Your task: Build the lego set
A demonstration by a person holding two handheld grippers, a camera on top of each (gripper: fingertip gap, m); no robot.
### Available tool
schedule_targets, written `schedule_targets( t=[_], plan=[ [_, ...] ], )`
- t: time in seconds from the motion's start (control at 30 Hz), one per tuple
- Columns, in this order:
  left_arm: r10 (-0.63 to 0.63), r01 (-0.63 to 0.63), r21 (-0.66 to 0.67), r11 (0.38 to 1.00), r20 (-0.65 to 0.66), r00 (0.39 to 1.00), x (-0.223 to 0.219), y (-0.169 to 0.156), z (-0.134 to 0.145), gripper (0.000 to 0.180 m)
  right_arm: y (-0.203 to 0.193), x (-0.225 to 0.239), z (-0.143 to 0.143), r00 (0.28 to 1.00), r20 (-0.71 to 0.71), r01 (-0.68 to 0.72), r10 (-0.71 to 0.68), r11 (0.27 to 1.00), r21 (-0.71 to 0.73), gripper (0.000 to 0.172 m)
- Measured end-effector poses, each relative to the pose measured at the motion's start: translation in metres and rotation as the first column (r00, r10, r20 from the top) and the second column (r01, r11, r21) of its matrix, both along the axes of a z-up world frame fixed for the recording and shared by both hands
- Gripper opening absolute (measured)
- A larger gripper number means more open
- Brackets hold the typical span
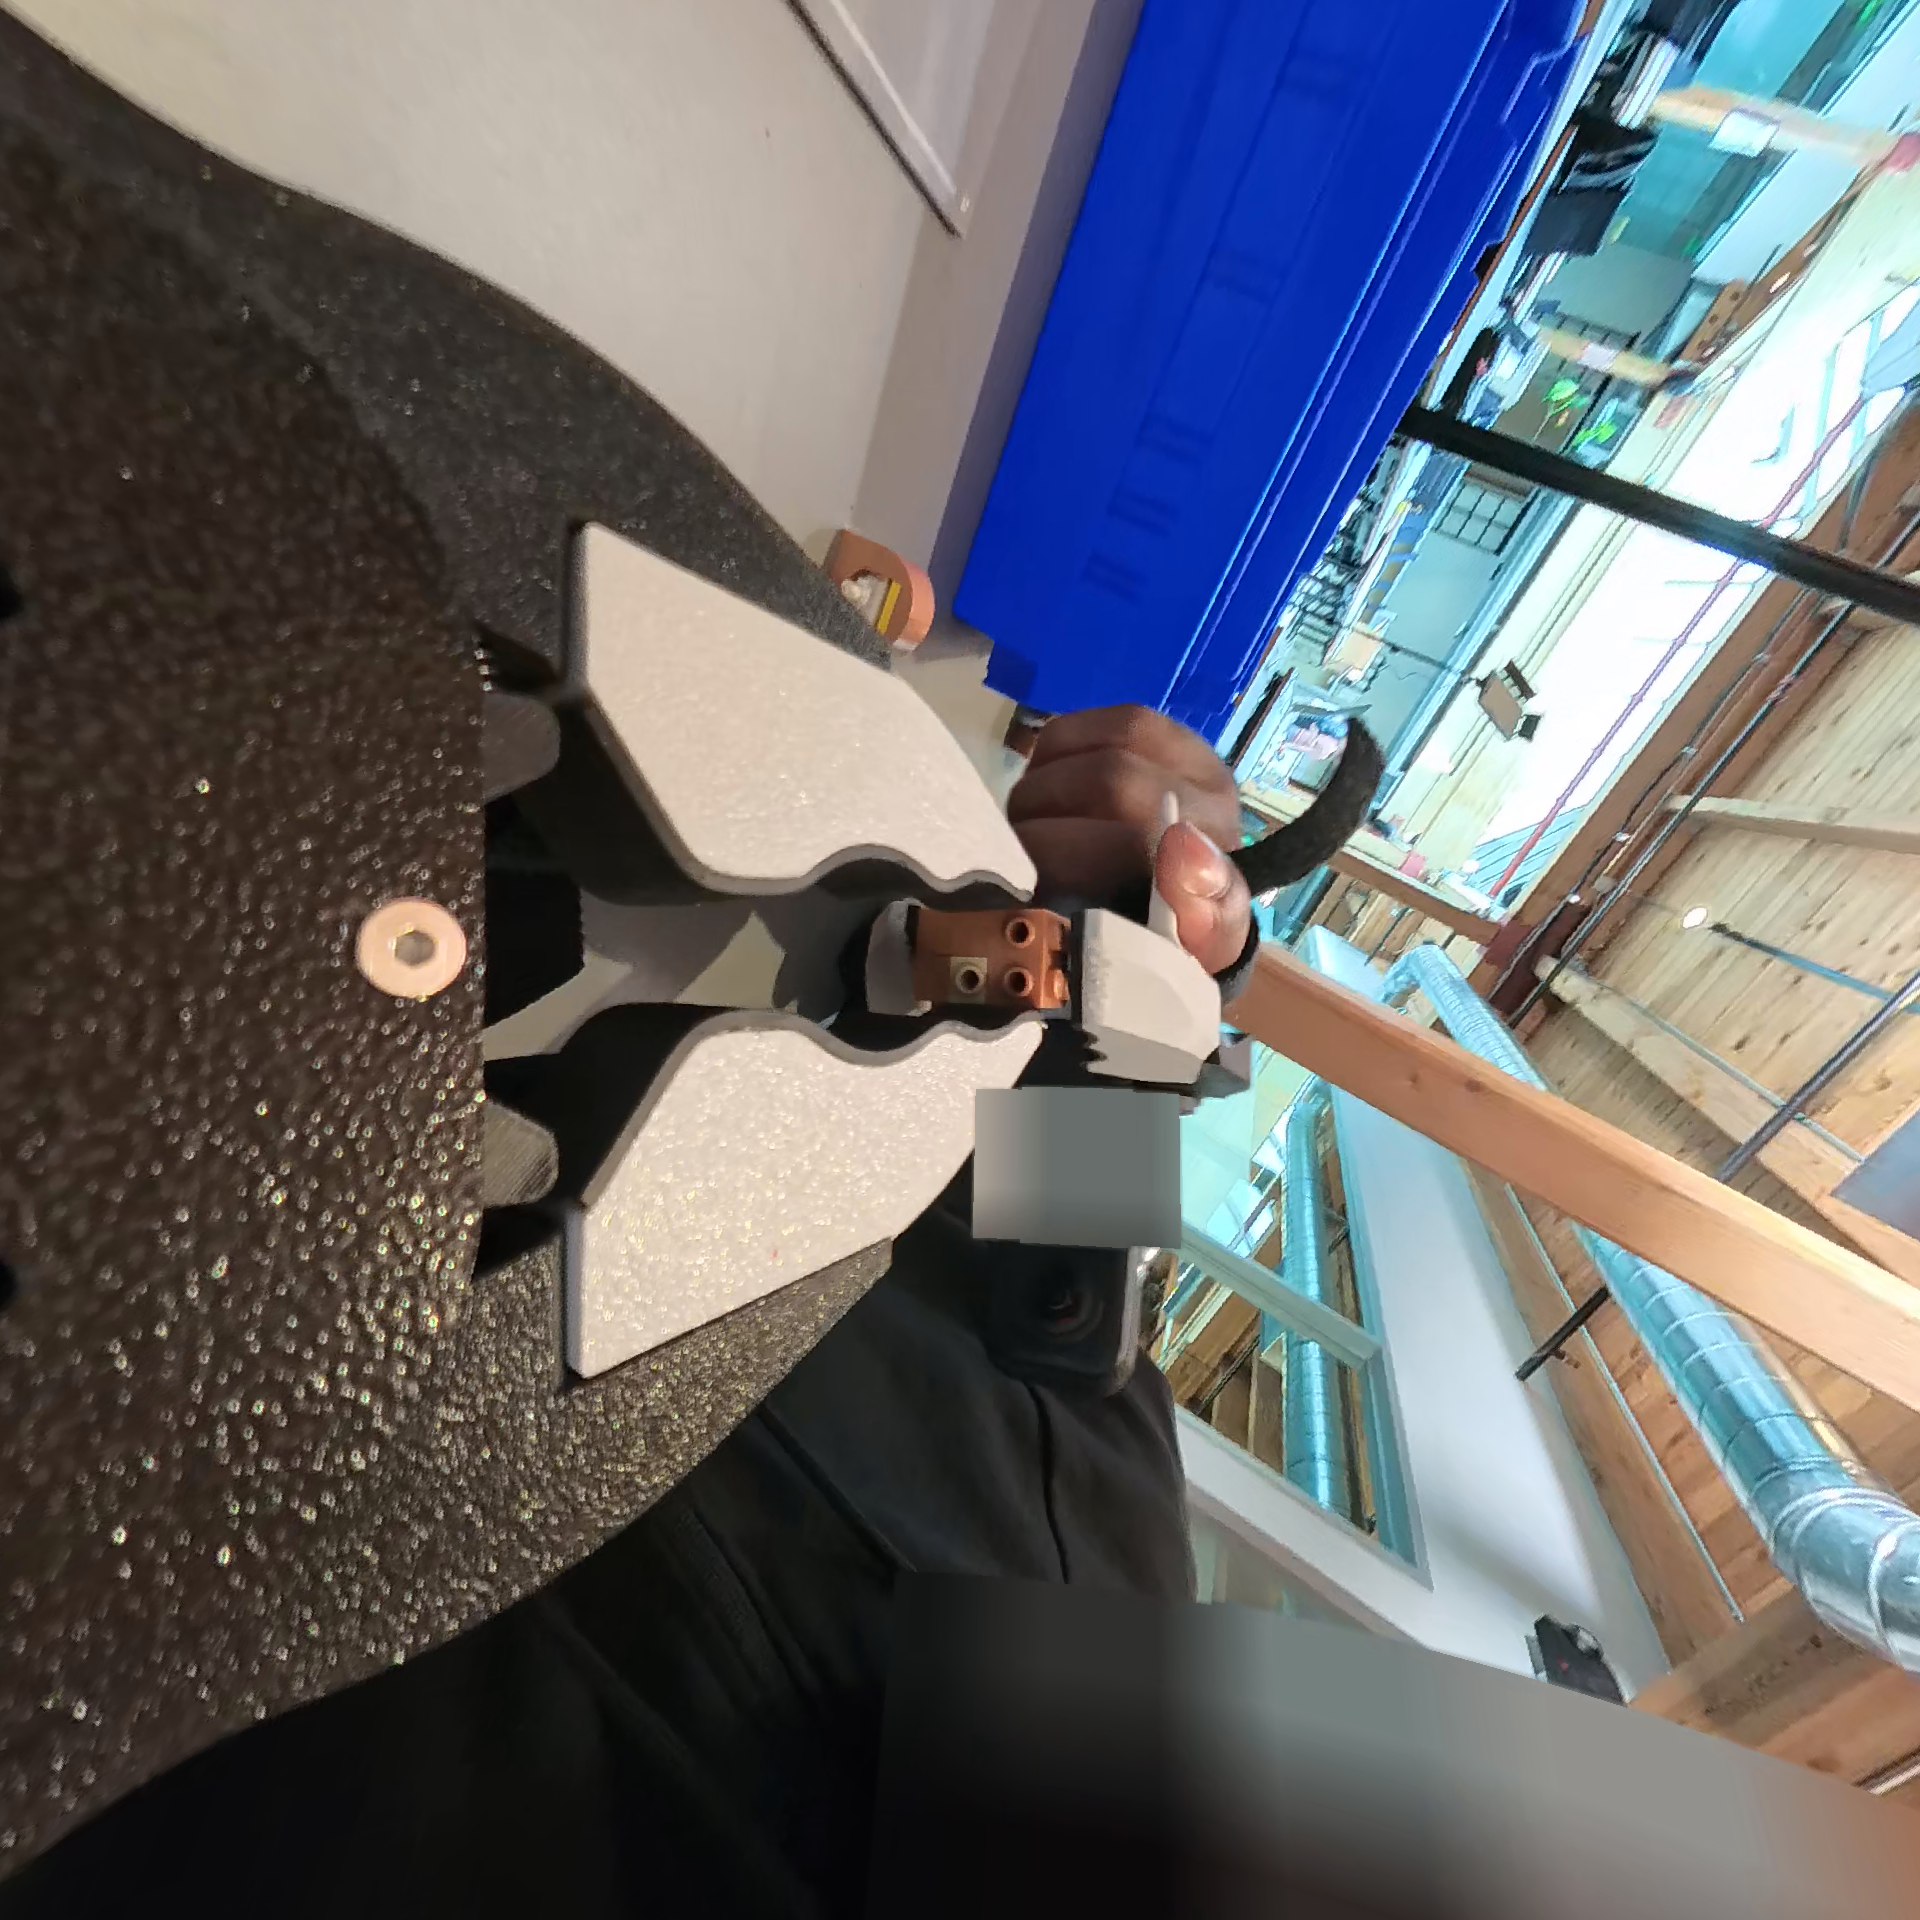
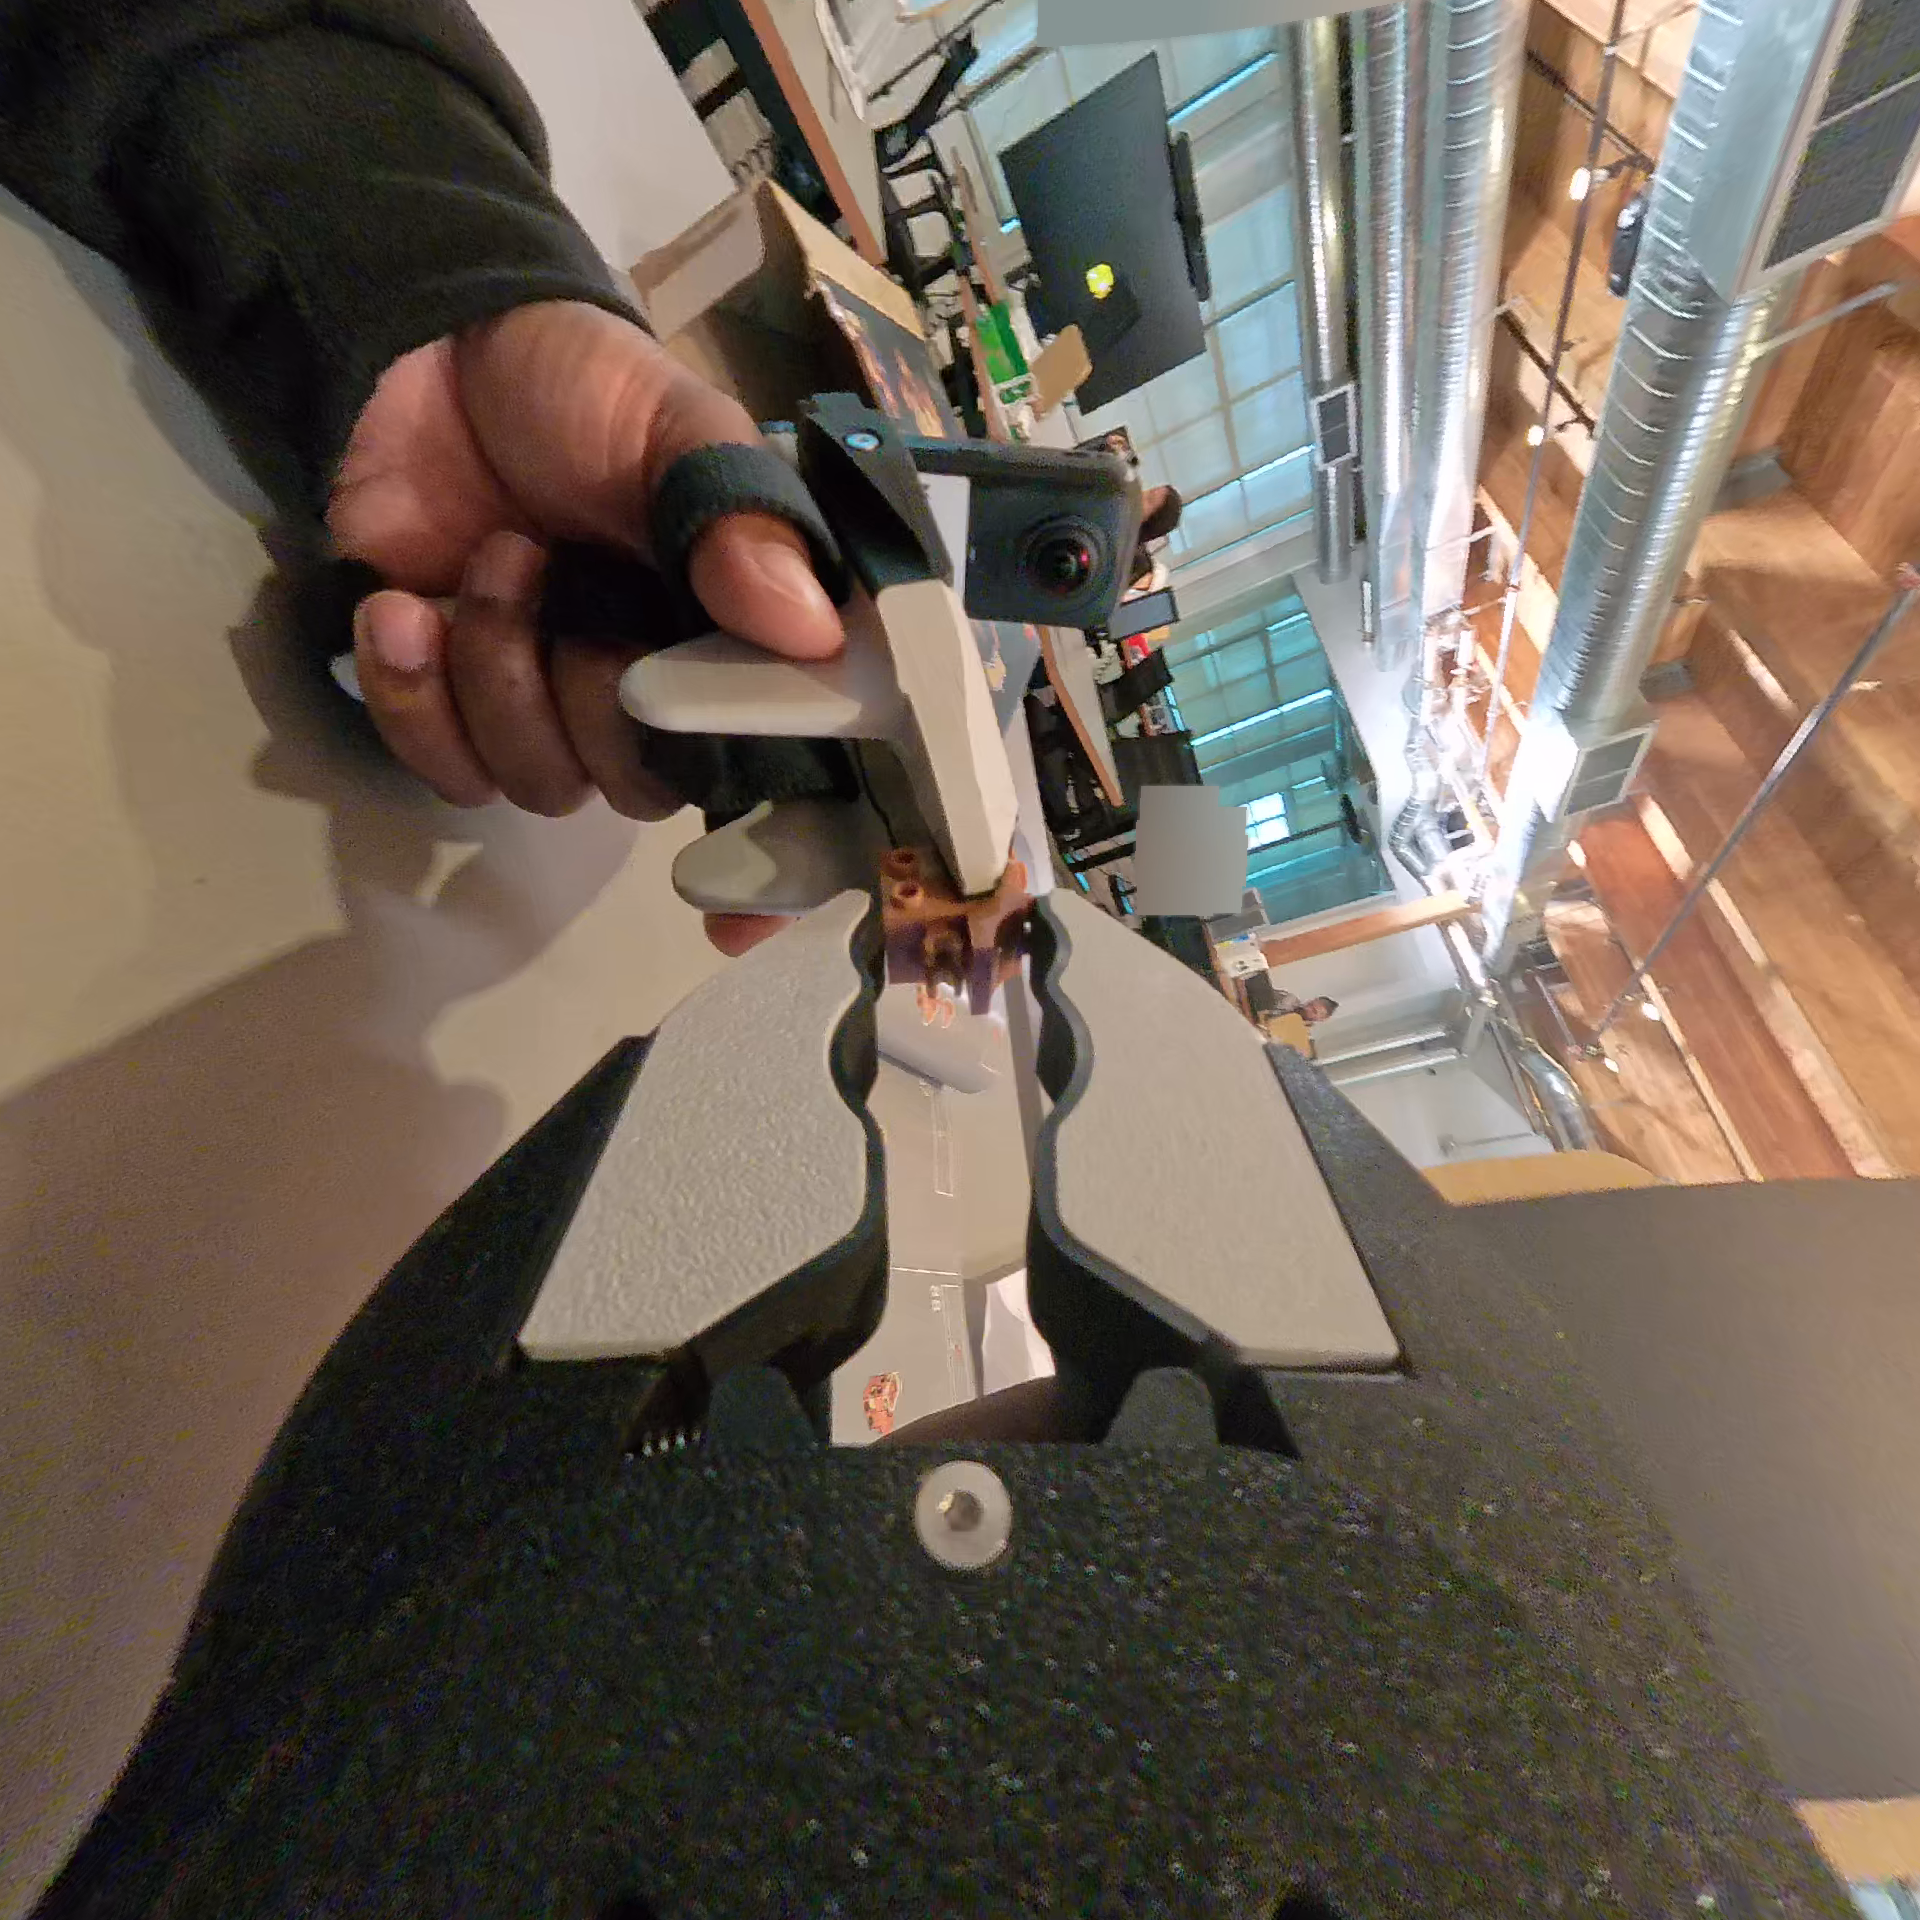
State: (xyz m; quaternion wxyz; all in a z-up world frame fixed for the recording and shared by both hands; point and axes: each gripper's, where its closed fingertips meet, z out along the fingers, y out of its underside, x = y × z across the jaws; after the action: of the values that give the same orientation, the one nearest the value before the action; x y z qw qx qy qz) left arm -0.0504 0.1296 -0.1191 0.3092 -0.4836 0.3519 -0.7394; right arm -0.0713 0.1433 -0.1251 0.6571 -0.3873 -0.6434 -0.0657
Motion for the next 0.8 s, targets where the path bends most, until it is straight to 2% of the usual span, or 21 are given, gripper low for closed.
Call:
schedule_targets(
  t=[0.17, 0.3, 0.5, 0.63, 0.67, 0.7, 0.8],
  plan=[
    [0.009, -0.009, -0.013, 1.0, 0.001, 1.0, -0.001, 0.004, 0.0, 0.016, -0.001, -0.002, -0.001, 1.0, -0.021, 0.011, -0.009, 0.998, 0.056, 0.042],
    [-0.022, 0.023, 0.018, 1.0, -0.068, 0.997, 0.006, -0.004, -0.008, 0.016, -0.005, 0.0, -0.005, 1.0, 0.0, -0.012, 0.012, 0.997, 0.07, 0.027],
    [-0.017, 0.019, 0.016, 1.0, -0.099, 0.995, 0.009, -0.003, -0.013, 0.016, -0.004, 0.003, -0.01, 1.0, 0.0, -0.026, 0.026, 1.0, 0.006, 0.027],
    [0.015, -0.014, 0.018, 1.0, -0.094, 0.995, 0.01, 0.002, -0.012, 0.016, 0.001, 0.005, -0.009, 0.998, -0.062, 0.011, -0.012, 1.0, -0.023, 0.03],
    [0.036, -0.033, 0.032, 0.999, -0.089, 0.995, 0.009, 0.004, -0.012, 0.016, 0.001, 0.005, -0.011, 0.997, -0.077, 0.01, -0.015, 0.998, -0.057, 0.041],
    [0.065, -0.06, 0.054, 0.997, -0.087, 0.994, 0.007, 0.008, -0.011, 0.016, 0.001, 0.006, -0.012, 0.995, -0.1, 0.008, -0.019, 0.994, -0.109, 0.045],
    [0.181, -0.16, 0.189, 0.969, -0.1, 0.978, -0.001, 0.02, -0.013, 0.016, 0.003, 0.011, -0.009, 0.982, -0.182, -0.007, -0.044, 0.963, -0.271, 0.045]
  ],
)
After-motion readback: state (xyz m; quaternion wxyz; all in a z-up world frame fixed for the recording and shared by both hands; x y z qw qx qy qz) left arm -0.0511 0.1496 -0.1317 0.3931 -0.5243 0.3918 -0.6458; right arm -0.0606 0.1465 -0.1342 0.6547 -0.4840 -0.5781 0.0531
